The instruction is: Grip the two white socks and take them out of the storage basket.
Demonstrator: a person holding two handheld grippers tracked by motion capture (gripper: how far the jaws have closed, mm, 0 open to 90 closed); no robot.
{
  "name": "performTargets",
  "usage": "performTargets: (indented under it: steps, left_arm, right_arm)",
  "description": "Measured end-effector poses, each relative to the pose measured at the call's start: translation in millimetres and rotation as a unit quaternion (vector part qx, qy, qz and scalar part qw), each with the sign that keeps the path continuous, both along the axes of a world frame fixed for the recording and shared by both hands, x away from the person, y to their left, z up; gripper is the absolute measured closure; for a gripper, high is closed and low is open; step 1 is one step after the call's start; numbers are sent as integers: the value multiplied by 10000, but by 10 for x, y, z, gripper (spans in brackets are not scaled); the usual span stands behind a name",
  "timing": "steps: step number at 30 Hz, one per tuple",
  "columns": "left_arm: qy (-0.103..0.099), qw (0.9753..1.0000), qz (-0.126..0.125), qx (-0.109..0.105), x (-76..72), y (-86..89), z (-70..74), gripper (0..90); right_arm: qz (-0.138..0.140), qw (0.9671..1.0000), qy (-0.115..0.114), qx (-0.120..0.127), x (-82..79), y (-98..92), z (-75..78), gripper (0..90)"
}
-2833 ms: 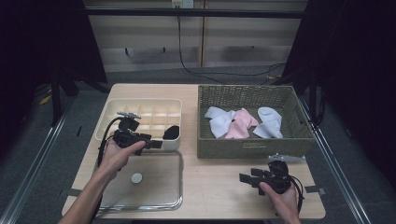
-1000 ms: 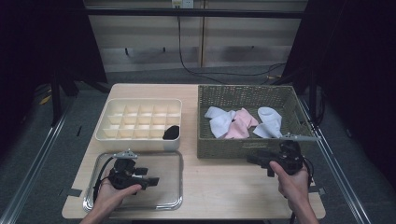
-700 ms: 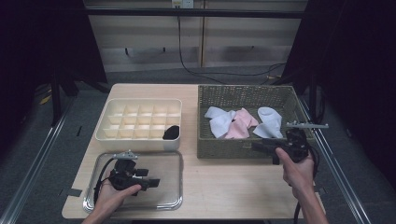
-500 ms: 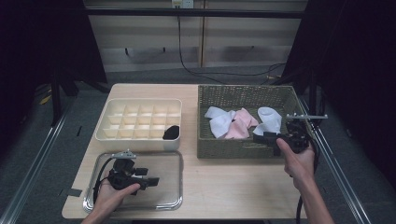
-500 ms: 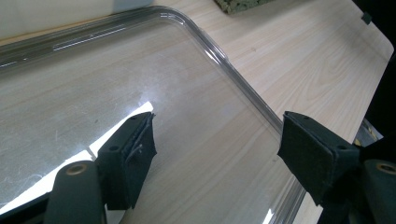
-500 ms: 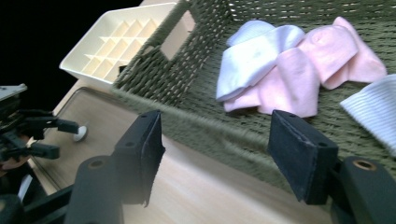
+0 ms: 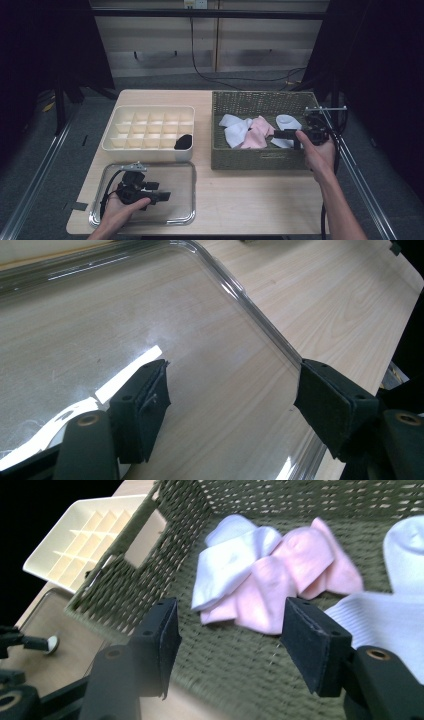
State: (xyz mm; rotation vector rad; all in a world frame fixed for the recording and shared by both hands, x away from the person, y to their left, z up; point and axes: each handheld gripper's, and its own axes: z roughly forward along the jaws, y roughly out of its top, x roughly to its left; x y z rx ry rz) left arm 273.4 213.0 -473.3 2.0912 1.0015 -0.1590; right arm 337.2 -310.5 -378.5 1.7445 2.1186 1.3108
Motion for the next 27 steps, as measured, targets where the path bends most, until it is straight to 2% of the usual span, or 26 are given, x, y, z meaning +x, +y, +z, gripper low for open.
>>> performTargets:
  steps: [3, 8, 11, 18, 27]
  left_arm:
    - [-31, 10000, 62, -29, -11, 13, 10, 287]
    - [-17, 9999, 6, -98, -28, 15, 18, 288]
    - [-20, 10000, -5, -37, -22, 19, 8, 285]
    - [-18, 10000, -15, -38, -20, 21, 8, 280]
    - [-1, 9999, 51, -121, -3, 56, 6, 268]
  right_arm:
    - [-61, 10000, 55, -25, 104, -39, 14, 397]
    - [-182, 9997, 150, 23, 250, -141, -20, 397]
    - [-260, 9994, 202, 44, 314, -196, -52, 397]
    - [-404, 9990, 182, 42, 406, -272, -87, 408]
    - [-484, 9983, 296, -134, 528, -346, -134, 436]
